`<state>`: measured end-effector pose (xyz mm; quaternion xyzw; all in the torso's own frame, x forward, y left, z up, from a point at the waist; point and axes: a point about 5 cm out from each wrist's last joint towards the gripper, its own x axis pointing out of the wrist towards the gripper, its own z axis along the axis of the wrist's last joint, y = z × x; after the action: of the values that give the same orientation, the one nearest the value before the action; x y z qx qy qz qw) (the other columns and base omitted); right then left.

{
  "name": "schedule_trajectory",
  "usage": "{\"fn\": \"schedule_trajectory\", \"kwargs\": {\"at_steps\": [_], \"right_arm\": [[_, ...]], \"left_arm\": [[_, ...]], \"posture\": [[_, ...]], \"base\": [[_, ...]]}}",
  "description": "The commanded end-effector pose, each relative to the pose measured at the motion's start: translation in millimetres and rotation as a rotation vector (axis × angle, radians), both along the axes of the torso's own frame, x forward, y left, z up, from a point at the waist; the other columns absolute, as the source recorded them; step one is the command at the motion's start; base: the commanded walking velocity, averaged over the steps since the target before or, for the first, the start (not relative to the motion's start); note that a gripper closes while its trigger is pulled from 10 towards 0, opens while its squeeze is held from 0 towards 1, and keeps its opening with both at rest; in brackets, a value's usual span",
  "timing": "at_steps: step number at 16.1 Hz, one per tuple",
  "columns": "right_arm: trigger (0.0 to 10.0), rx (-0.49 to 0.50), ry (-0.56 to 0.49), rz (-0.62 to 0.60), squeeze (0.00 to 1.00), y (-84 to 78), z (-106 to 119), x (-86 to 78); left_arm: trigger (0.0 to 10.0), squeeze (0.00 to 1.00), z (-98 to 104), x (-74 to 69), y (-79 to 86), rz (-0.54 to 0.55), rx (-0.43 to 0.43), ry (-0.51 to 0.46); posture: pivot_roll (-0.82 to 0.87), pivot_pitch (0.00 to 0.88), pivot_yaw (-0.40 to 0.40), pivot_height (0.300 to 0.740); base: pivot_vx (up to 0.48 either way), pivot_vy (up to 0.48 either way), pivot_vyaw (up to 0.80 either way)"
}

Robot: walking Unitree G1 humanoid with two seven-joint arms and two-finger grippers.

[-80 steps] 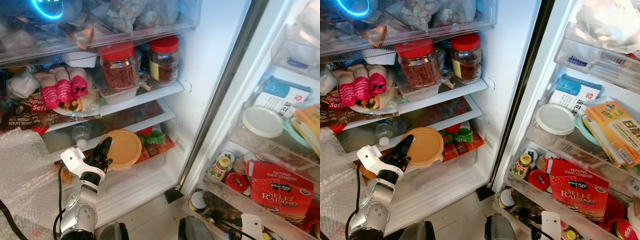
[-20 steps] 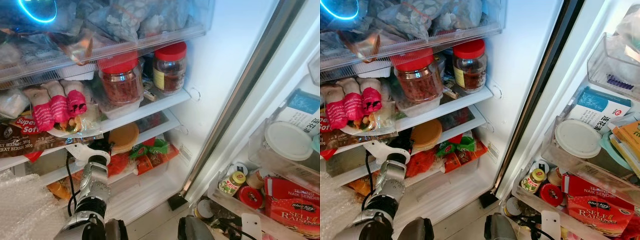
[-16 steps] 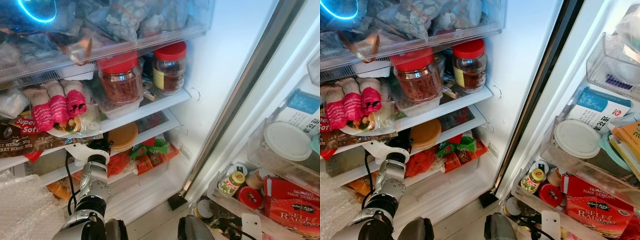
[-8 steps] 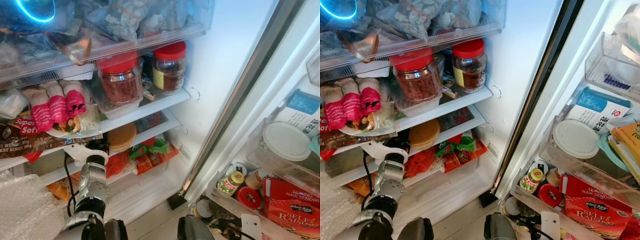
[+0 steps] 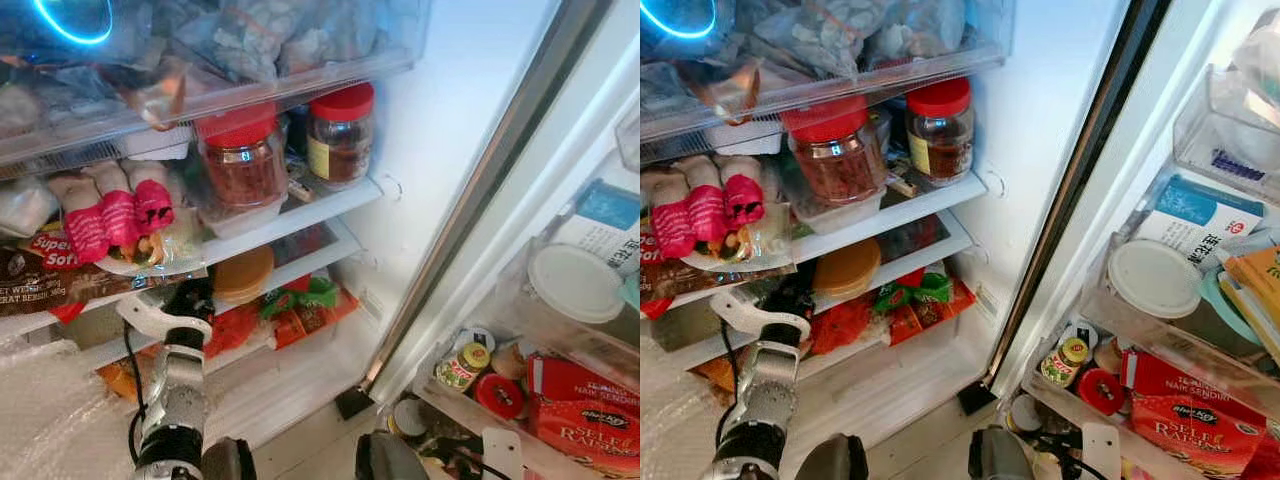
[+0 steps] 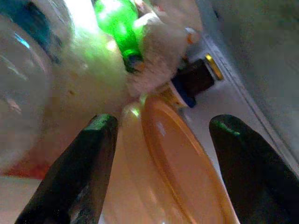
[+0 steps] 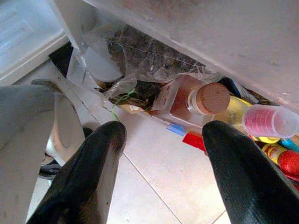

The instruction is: Restocking fridge

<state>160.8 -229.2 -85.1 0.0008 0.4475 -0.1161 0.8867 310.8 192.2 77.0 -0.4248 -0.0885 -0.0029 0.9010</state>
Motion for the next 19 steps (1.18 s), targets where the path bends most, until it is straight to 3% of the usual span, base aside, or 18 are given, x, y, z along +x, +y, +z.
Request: {"fn": "schedule_trajectory", "kwargs": {"at_steps": [1,2,6,9,12,14,19], "right_arm": [[10.0,-0.005,0.001,-0.011,0.00,-3.5,0,-2.1],[10.0,-0.006,0.001,-0.011,0.00,-3.5,0,-2.1],[10.0,-0.006,0.001,-0.012,0.00,-3.8,0,-2.2],[10.0,-0.006,0.001,-0.009,0.00,-4.0,0,-2.4],[10.0,-0.006,-0.001,-0.011,0.00,-4.2,0,-2.1],[10.0,-0.009,0.000,-0.015,0.00,-4.7,0,-2.2],[10.0,-0.010,-0.003,-0.016,0.00,-5.4,0,-2.4]], "left_arm": [[10.0,0.00,1,-3.1,-6.3,-0.057,0.028,-0.012],[10.0,0.00,1,-5.1,-8.7,-0.081,0.042,-0.013],[10.0,0.00,-5,-18.0,-14.6,-0.182,0.266,0.009],[10.0,0.00,2,-22.8,-6.7,-0.127,0.392,0.007],[10.0,0.00,8,-20.0,0.2,-0.066,0.400,0.003],[10.0,0.00,17,-19.5,-1.6,-0.081,0.410,-0.023],[10.0,0.00,18,-35.9,-3.6,-0.168,0.522,-0.042]], "posture": [[-0.18,0.099,-0.058,0.645],[-0.18,0.099,-0.058,0.645],[-0.18,0.089,-0.059,0.645],[-0.18,0.088,-0.059,0.645],[-0.19,0.093,-0.057,0.645],[-0.19,0.093,-0.057,0.645],[-0.19,0.098,-0.059,0.645]], "base": [[0.000,0.000,0.00],[0.000,0.000,0.00],[0.000,0.000,0.00],[0.000,0.000,0.00],[0.000,0.000,0.00],[0.000,0.000,0.00],[0.000,0.000,0.00]]}}
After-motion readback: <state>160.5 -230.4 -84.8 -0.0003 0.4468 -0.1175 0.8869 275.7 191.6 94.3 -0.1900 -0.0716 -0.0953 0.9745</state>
